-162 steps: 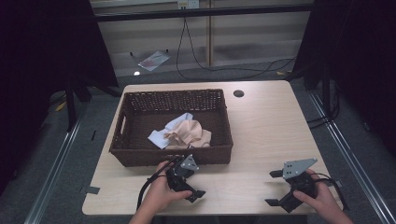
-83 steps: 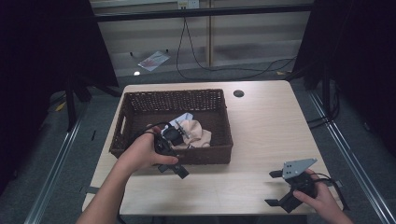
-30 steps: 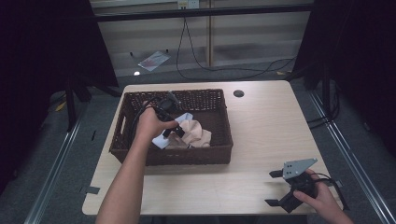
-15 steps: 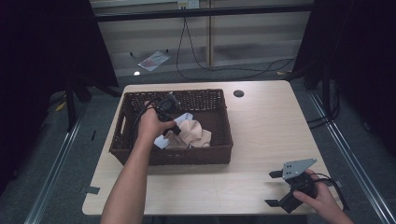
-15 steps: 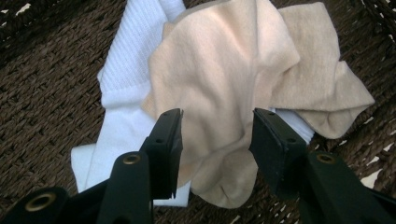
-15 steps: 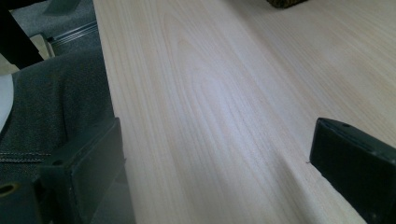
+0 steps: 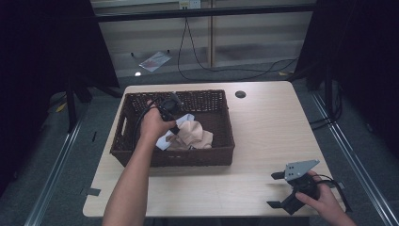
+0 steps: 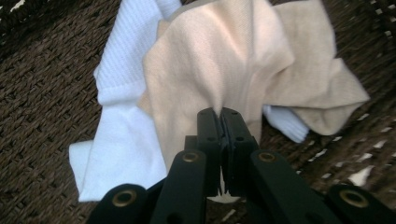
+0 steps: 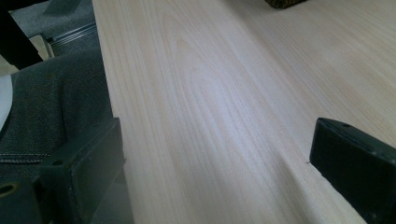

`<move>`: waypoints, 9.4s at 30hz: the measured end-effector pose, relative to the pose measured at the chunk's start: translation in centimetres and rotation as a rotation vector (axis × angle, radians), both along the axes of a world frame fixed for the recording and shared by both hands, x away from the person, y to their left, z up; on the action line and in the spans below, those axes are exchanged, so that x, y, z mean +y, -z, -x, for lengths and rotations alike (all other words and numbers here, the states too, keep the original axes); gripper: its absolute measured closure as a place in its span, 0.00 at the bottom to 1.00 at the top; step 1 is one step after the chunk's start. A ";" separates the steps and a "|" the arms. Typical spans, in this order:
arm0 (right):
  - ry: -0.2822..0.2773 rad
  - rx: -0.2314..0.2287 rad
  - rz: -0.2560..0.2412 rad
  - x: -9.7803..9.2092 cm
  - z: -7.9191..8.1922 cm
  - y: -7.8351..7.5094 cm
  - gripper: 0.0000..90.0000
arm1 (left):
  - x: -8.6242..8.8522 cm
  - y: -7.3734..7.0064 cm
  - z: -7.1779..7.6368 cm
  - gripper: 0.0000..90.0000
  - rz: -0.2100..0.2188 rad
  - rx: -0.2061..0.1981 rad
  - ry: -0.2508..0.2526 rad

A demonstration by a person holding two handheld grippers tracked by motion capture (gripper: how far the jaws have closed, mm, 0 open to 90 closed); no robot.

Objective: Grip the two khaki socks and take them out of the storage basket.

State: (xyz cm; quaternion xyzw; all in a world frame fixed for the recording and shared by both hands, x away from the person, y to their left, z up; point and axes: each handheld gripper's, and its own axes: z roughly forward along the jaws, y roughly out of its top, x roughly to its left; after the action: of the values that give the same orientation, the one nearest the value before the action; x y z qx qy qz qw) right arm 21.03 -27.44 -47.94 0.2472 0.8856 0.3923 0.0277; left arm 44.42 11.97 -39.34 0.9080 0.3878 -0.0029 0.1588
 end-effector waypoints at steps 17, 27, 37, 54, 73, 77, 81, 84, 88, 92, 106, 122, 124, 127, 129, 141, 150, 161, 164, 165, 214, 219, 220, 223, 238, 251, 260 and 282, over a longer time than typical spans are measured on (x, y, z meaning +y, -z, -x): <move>0.000 0.003 0.001 0.0 0.1 0.0 0.03 | 0.2 -6.6 0.8 0.98 0.076 0.087 -0.017; 0.000 0.003 -0.001 0.1 0.0 0.0 0.03 | 0.5 -10.0 1.6 0.98 0.092 0.101 -0.016; 0.000 0.003 0.000 0.0 0.0 -0.1 0.03 | 0.5 -12.3 2.6 0.98 0.101 0.121 0.003; -0.002 -0.004 -0.002 0.0 0.0 -0.1 0.03 | -0.1 -14.8 4.9 0.98 0.130 0.141 0.091; 0.000 -0.002 -0.001 0.0 0.1 -0.1 0.03 | -0.5 -15.8 8.0 0.98 0.138 0.151 0.194; 0.000 -0.002 -0.001 0.0 0.1 -0.1 0.03 | -0.6 -15.9 8.8 0.98 0.146 0.148 0.214; 0.000 -0.003 -0.002 0.1 0.0 -0.1 0.03 | -0.8 -15.6 9.5 0.98 0.143 0.159 0.236; 0.002 0.001 -0.002 0.1 0.1 -0.1 0.03 | -1.0 -14.9 9.8 0.98 0.140 0.157 0.248; 0.001 -0.003 0.000 0.0 0.1 -0.2 0.03 | -1.4 -13.7 10.2 0.97 0.146 0.160 0.263; 0.002 0.002 -0.001 0.0 0.1 -0.2 0.03 | -2.0 -12.7 10.5 0.97 0.135 0.162 0.286; 0.002 0.003 -0.001 0.0 0.1 -0.1 0.03 | -3.2 -8.8 11.1 0.97 0.147 0.190 0.309; -0.003 0.003 0.003 0.0 0.1 -0.1 0.03 | -3.5 -4.8 11.2 0.97 0.149 0.220 0.310; -0.002 0.003 0.002 0.0 0.1 -0.1 0.03 | -3.5 -4.5 11.2 0.97 0.139 0.224 0.311; 0.000 0.002 0.002 0.0 0.1 -0.2 0.03 | -3.5 -4.0 11.2 0.97 0.138 0.225 0.314; -0.002 0.002 0.003 0.0 0.1 -0.1 0.03 | -3.5 -3.7 11.2 0.97 0.135 0.223 0.310; -0.001 0.003 0.003 0.0 0.1 -0.1 0.03 | -3.4 -2.7 11.5 0.84 0.147 0.215 0.310; -0.001 0.003 0.003 0.1 0.1 -0.1 0.03 | -2.5 -5.8 10.9 0.65 0.162 0.165 0.304; -0.002 0.000 0.002 0.0 0.1 -0.2 0.03 | -1.7 -7.9 8.4 0.40 0.147 0.057 0.221; 0.000 0.000 0.003 0.0 0.1 -0.2 0.03 | -1.4 -7.6 7.6 0.33 0.138 0.034 0.198; 0.000 0.001 0.003 0.0 0.1 -0.2 0.03 | -1.4 -7.5 7.2 0.31 0.134 0.028 0.191; -0.006 0.003 0.003 0.0 0.1 -0.1 0.03 | -0.6 2.2 0.1 0.18 0.063 -0.018 -0.015; -0.009 0.002 0.001 0.0 0.1 -0.1 0.03 | -0.6 2.8 -0.1 0.20 0.064 -0.027 -0.026; -0.007 0.003 0.001 0.0 0.1 -0.1 0.03 | -0.5 2.9 -0.1 0.20 0.062 -0.024 -0.023; -0.010 0.004 0.001 0.1 0.1 -0.1 0.03 | -0.3 3.3 -0.2 0.25 0.056 -0.023 -0.021; -0.008 0.003 0.003 0.0 0.1 -0.1 0.03 | -0.2 4.9 -0.3 0.64 0.041 -0.038 0.000; -0.008 0.003 0.002 0.0 0.1 -0.1 0.03 | 0.3 1.5 0.4 0.91 0.070 0.052 -0.048; -0.011 0.004 0.003 0.0 0.1 0.0 0.03 | 1.1 -1.4 0.8 0.91 0.128 0.066 -0.052; -0.018 0.001 0.001 0.2 0.0 0.1 0.03 | 1.6 -5.8 2.3 0.91 0.152 0.107 -0.014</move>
State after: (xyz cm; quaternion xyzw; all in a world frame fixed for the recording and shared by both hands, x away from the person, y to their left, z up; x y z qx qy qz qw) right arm 21.00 -27.27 -48.03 0.2394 0.8879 0.3921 0.0240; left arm 42.15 13.58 -33.51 0.8891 0.4008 -0.0797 0.2064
